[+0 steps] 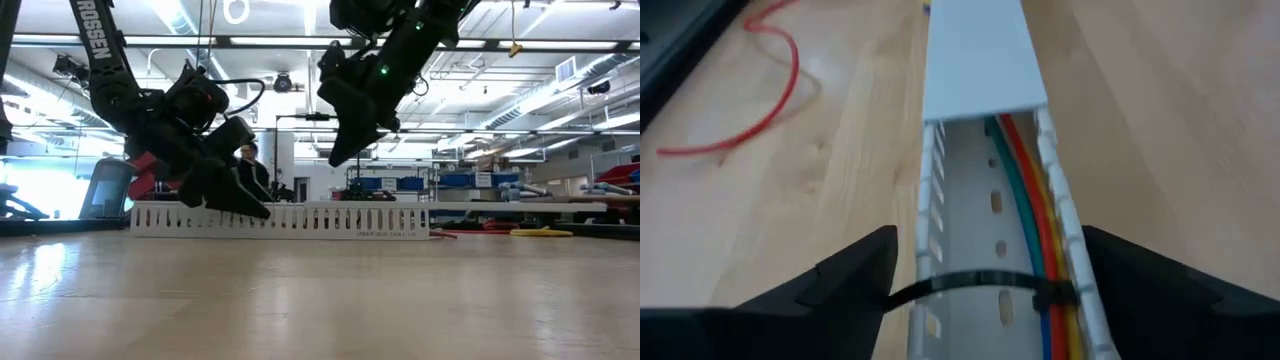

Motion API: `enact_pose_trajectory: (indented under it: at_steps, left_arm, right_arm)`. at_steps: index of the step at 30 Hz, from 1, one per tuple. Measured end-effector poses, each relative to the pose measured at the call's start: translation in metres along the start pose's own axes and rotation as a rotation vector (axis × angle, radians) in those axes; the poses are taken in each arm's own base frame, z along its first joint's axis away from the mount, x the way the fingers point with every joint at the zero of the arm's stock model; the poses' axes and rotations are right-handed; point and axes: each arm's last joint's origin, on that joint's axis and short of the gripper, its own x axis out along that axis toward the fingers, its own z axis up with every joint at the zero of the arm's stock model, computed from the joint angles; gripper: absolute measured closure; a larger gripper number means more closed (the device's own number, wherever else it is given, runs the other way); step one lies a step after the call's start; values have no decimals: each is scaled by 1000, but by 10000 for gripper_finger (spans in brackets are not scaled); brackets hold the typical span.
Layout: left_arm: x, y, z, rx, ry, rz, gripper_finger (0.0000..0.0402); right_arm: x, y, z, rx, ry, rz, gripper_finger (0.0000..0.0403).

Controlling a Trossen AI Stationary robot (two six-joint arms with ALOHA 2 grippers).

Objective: Ziptie cables
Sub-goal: Close the cable duct with the cable duct lid

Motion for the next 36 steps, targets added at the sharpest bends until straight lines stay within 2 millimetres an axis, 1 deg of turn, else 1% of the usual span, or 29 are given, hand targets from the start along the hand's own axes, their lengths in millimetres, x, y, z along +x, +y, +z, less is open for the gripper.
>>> enact_pose_trajectory:
  at_steps: [3, 7, 10, 14, 18, 24, 31, 36]
  left_arm:
    - [5, 0, -1, 6, -29, -9, 87]
    - [14, -2, -7, -15, -65, -5, 89]
    - [18, -2, -8, -10, -97, 4, 89]
    - [21, 0, -3, -5, -117, 12, 89]
    - [28, 4, 4, -4, -119, 8, 89]
    - [42, 3, 8, 0, -111, -14, 89]
    - [52, 2, 16, 9, -122, -25, 89]
    - [56, 4, 17, -2, -71, -42, 90]
  right_arm:
    - [1, 0, -3, 15, 7, -6, 403]
    - [5, -1, -13, 35, 33, -13, 403]
    - [9, -2, -21, 52, 45, -16, 403]
    - [12, -2, -26, 67, 34, -13, 403]
    - [18, -8, -37, 95, 47, -22, 403]
    - [20, -9, -38, 109, 39, -22, 403]
    - [20, -10, -38, 106, 38, -23, 403]
    - [20, -10, -38, 104, 41, -27, 403]
